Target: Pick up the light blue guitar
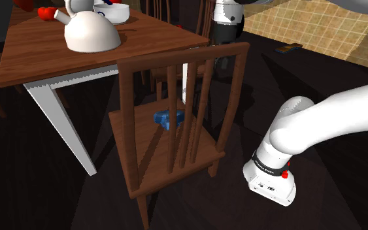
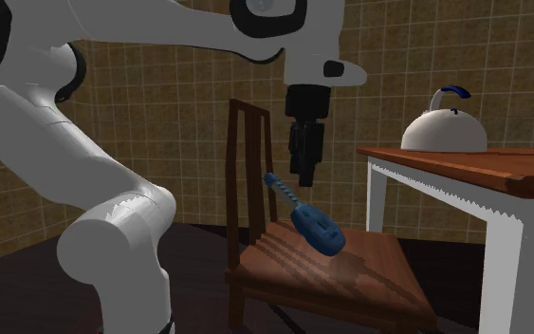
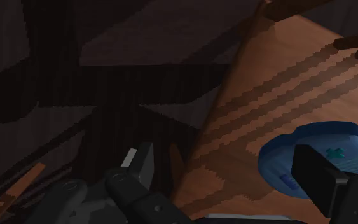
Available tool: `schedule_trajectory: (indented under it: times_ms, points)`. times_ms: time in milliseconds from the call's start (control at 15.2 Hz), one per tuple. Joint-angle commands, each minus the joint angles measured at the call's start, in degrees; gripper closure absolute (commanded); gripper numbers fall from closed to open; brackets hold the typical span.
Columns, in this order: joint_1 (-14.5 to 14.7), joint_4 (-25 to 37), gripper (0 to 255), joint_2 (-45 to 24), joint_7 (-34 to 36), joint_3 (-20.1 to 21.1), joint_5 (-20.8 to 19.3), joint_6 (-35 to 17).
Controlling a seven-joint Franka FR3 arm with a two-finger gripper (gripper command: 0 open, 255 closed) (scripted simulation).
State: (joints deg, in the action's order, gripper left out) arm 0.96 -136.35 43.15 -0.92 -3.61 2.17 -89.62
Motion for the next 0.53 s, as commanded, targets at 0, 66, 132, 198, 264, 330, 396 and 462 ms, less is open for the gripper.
schedule_trajectory:
  times_ms: [0, 66, 132, 198, 264, 330, 396, 462]
  points:
    - [0.00, 0.00, 0, 0.00, 0.00, 0.00, 0.00, 0.00]
    - [-0.04, 0.06, 0, -0.71, 3.10, 1.45, 1.28, 0.51]
    - [-0.11, 0.20, 0, -1.54, 6.17, 2.89, 2.61, 0.96]
    - [-0.16, 0.43, 0, -2.46, 9.23, 4.30, 3.97, 1.35]
    - [-0.22, 0.73, 0, -3.50, 12.27, 5.68, 5.35, 1.68]
    - [-0.23, 1.11, 0, -4.63, 15.32, 6.99, 6.73, 1.94]
    - [-0.27, 1.56, 0, -5.86, 18.34, 8.29, 8.13, 2.13]
    - [-0.32, 2.08, 0, -7.17, 21.33, 9.56, 9.53, 2.25]
